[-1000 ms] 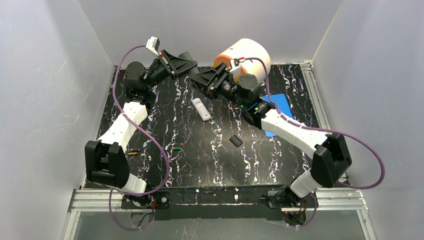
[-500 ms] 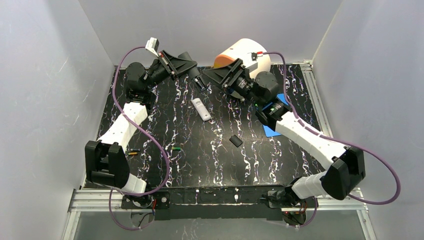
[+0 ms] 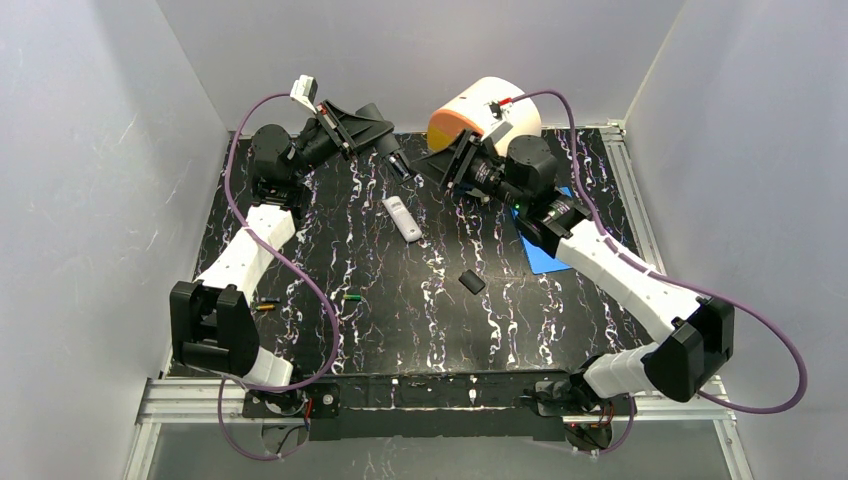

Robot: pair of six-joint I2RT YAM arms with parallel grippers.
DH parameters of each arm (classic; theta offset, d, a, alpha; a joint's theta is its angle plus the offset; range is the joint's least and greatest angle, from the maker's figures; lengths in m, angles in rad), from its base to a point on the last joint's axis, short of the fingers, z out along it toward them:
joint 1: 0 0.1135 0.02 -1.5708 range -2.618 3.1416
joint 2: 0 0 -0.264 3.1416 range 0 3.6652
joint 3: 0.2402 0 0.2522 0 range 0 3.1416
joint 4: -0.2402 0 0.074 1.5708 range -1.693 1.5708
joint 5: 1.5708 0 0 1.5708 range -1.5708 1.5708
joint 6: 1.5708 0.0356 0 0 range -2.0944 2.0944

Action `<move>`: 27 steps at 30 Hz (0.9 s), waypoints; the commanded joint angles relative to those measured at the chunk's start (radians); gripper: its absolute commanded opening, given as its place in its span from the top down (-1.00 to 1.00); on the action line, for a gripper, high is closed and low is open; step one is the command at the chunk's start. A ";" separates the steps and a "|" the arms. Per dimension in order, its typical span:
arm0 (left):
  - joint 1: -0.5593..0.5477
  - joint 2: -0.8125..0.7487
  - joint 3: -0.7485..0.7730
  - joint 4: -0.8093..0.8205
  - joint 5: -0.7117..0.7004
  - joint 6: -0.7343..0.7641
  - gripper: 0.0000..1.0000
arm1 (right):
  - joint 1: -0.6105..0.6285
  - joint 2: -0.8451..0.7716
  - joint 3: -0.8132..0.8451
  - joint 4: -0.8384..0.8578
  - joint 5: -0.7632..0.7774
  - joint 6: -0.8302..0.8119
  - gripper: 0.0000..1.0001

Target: Load the batteries into the remote control

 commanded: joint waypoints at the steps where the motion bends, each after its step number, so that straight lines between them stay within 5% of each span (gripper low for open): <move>1: -0.004 -0.038 0.028 0.035 -0.002 0.000 1.00 | 0.000 0.020 0.077 -0.026 -0.036 -0.100 0.13; 27: -0.003 -0.015 0.018 0.024 -0.023 -0.031 1.00 | 0.020 0.072 0.136 -0.153 -0.071 -0.378 0.08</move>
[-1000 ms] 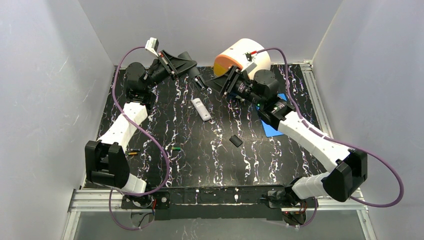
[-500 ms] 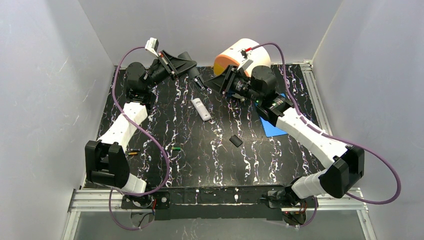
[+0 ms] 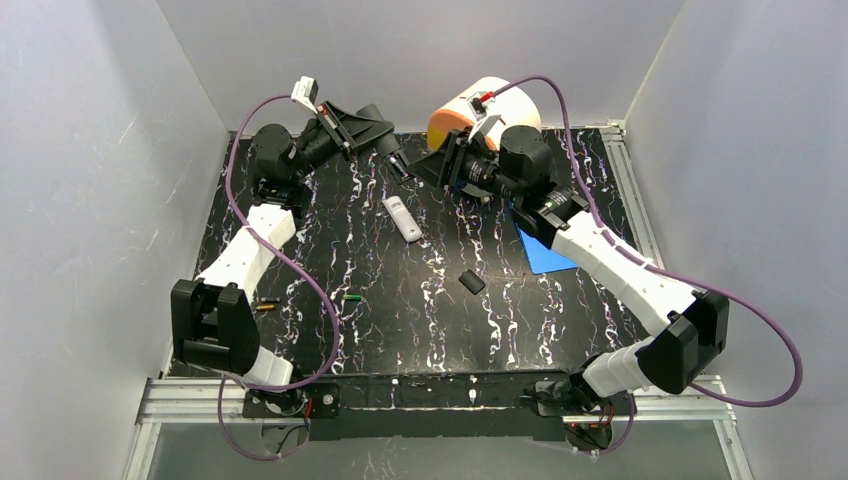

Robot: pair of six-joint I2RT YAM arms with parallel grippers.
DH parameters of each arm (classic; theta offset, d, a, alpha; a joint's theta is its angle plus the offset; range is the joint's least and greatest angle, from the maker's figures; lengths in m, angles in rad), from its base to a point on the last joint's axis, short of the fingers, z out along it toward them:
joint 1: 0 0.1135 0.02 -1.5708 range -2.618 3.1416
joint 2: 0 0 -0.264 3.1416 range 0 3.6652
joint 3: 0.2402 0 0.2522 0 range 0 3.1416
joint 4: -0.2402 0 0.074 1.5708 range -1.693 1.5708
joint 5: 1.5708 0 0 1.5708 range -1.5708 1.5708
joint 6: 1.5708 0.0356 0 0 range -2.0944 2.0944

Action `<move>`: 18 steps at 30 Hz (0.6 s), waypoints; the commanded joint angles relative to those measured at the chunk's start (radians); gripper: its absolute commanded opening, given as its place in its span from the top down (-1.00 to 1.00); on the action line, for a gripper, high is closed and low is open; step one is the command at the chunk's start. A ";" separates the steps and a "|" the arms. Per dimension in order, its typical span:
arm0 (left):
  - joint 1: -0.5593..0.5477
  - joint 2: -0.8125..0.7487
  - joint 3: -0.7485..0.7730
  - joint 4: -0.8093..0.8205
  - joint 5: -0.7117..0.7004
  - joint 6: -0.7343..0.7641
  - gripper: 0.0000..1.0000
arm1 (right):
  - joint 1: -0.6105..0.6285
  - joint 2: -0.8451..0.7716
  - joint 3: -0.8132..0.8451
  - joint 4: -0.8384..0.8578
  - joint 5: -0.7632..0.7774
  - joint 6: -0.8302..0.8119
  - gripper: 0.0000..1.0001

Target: Load the batteries into the remote control

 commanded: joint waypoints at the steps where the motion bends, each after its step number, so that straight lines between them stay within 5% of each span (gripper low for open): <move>1: -0.004 -0.023 0.017 0.033 -0.017 -0.021 1.00 | 0.017 0.025 0.044 -0.064 -0.014 -0.115 0.07; 18: -0.004 -0.028 0.009 -0.006 -0.008 0.033 1.00 | 0.030 0.055 0.073 -0.098 0.039 -0.095 0.02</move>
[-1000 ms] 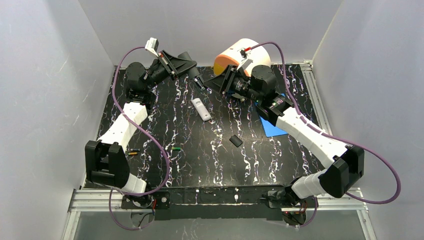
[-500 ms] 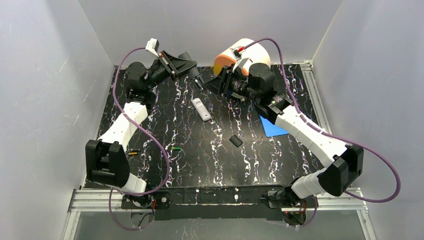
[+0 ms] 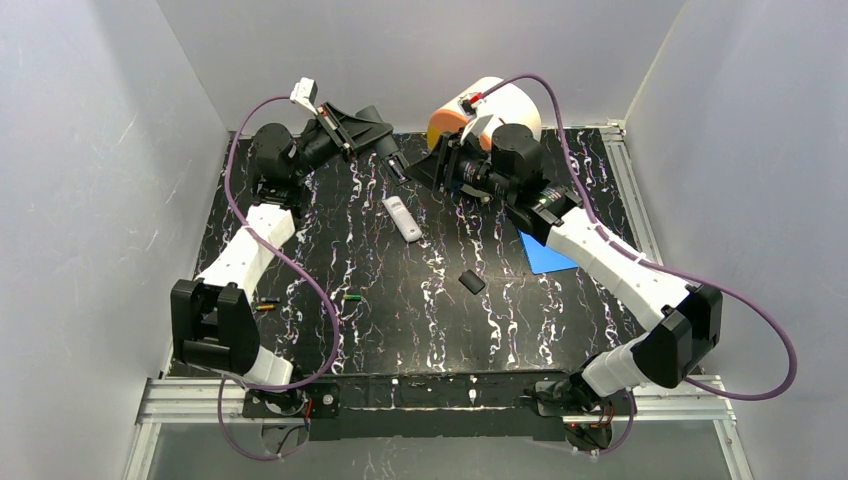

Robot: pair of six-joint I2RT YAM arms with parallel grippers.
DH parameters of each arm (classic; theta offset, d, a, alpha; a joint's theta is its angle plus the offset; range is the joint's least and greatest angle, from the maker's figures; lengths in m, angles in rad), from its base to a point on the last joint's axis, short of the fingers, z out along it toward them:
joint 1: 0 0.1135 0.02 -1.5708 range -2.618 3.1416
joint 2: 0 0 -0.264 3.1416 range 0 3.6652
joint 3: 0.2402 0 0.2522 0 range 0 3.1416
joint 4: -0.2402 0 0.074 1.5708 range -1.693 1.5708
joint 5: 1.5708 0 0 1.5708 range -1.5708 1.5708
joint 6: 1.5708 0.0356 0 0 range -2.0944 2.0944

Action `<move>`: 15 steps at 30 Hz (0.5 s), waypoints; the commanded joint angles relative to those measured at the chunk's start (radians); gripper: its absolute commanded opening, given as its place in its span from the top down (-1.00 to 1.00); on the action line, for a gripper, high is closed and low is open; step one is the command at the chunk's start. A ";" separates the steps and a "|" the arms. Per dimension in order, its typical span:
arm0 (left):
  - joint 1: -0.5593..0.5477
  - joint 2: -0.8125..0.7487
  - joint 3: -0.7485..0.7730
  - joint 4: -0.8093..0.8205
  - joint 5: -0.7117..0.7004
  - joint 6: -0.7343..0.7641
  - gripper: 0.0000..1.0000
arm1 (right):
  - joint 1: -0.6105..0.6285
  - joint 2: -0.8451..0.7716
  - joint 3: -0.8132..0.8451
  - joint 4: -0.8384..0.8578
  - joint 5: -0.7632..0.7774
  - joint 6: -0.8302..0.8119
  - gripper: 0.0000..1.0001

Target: Load the batteries into the remote control

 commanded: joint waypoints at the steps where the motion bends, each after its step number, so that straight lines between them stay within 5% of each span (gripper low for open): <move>1: -0.007 -0.031 0.006 0.008 0.007 0.026 1.00 | 0.014 0.022 0.044 -0.047 0.038 0.004 -0.01; 8: -0.006 -0.074 -0.163 -0.158 0.039 0.229 1.00 | 0.013 -0.051 -0.057 -0.014 0.038 0.041 -0.47; 15: -0.019 -0.104 -0.250 -0.601 -0.079 0.578 1.00 | 0.011 -0.063 -0.247 -0.072 0.096 0.032 -0.51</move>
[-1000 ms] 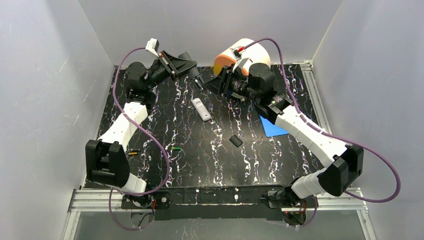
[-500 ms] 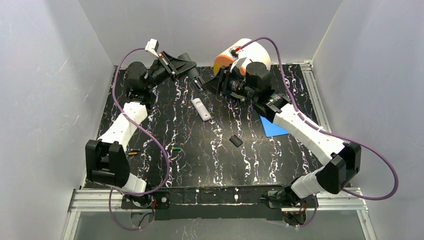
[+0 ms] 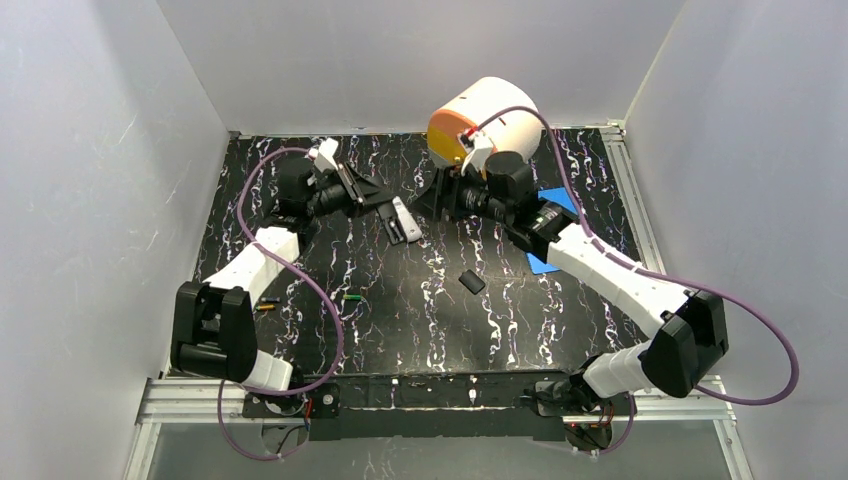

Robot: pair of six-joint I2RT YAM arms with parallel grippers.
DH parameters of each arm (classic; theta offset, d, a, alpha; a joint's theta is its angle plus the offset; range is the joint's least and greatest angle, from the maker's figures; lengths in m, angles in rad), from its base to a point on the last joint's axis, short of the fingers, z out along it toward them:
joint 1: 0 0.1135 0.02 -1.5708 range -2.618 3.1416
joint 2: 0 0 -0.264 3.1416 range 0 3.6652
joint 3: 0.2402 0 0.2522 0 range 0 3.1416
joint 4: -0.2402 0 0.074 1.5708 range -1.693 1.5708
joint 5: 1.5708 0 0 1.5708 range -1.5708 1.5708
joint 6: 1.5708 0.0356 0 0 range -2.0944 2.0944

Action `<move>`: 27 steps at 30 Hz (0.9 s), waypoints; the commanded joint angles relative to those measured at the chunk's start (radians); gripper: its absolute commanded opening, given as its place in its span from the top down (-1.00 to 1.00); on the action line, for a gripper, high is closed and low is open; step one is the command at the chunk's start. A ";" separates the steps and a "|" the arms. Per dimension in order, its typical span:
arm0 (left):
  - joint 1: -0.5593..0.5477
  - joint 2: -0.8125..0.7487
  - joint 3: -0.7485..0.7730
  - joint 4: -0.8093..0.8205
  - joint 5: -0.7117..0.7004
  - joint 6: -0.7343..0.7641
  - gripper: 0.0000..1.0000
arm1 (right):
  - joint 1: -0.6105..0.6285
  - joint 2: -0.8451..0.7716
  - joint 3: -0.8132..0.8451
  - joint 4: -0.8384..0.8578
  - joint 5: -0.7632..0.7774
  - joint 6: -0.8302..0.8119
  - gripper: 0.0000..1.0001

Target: Load the batteries into the remote control

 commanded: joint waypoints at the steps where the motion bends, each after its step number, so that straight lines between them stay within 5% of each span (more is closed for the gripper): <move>1: -0.024 -0.058 0.003 -0.465 -0.143 0.319 1.00 | 0.004 -0.005 -0.124 -0.028 0.072 -0.008 -0.50; 8: -0.170 0.078 0.103 -0.911 -0.524 0.445 1.00 | 0.008 0.096 -0.275 0.016 0.079 0.023 -0.35; 17: -0.339 0.336 0.338 -1.162 -0.928 0.441 1.00 | 0.017 0.203 -0.320 0.076 0.130 0.099 -0.33; 27: -0.399 0.459 0.469 -1.315 -1.135 0.364 1.00 | 0.097 0.346 -0.249 -0.003 0.048 0.075 -0.38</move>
